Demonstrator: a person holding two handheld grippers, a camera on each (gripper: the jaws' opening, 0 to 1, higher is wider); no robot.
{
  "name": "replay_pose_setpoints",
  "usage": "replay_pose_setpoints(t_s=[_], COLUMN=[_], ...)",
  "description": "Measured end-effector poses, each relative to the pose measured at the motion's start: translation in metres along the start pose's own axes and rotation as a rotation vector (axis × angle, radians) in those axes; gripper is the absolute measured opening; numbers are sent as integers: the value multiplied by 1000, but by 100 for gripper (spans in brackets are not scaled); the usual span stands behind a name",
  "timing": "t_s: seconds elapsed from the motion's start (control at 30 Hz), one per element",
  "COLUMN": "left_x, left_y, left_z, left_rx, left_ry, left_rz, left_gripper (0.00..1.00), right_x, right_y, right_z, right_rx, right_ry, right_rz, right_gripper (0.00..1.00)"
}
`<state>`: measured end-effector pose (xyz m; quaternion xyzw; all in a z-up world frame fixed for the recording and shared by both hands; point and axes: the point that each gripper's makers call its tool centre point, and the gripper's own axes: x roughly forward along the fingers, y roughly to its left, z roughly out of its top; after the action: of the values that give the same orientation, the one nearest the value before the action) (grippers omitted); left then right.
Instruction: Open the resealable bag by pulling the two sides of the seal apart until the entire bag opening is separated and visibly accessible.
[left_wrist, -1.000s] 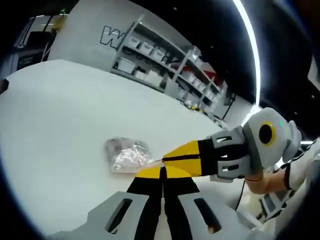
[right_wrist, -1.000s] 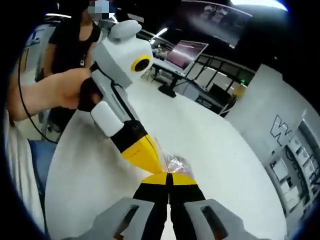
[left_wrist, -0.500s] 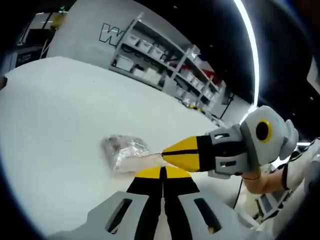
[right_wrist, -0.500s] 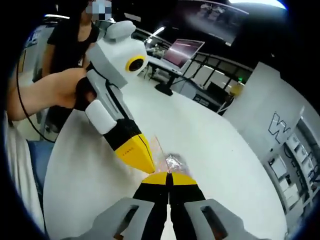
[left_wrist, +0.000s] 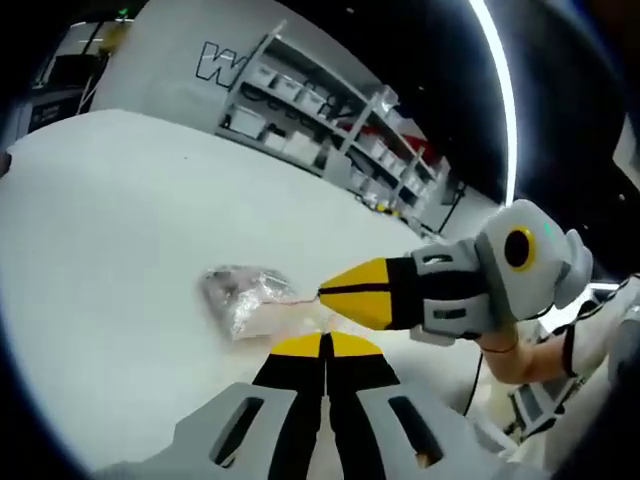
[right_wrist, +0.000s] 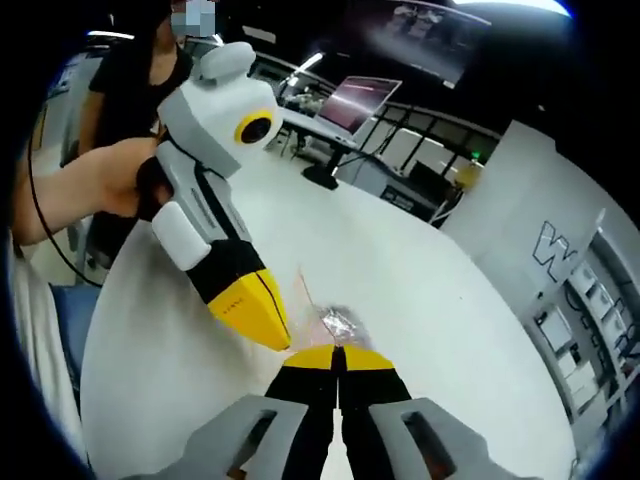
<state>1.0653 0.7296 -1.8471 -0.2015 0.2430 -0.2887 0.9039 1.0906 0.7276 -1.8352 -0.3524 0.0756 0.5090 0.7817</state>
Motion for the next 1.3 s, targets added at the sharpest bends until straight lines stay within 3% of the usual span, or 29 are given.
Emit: replay_pose_setpoints(t_s=[0.1,0.13,0.33,0.47,0.63,0.83,0.93,1.3], left_x=[0,1,-2,-8,-11,-11,-14,-17], left_y=[3,4,2,3,7,11,12,21], left_z=[-7,-4,-3,-1,3,3,6,3], left_rx=[45,80,34,31,-20,-23,-57,-74], left_ry=[42,24,38,18,-7,-15,-42,-40], left_rz=[20,32,20,26,29,61,48,86], left_gripper=[1,1,2,2,11,18,18,14], right_x=[0,-1,-3,-7,-7,-8,-7,-6], right_y=[3,4,9,12,10,13,15,19], right_z=[0,0,7,9,11,12,13,11], right_rx=[9,5,0,19,12,9,7,-6], right_ry=[-2,-2,-24,-39,-46,-49,-52,-46], right_rz=[17,18,35,39,28,39,50,80], right_gripper=[0,0,0,0,0,0,0,0])
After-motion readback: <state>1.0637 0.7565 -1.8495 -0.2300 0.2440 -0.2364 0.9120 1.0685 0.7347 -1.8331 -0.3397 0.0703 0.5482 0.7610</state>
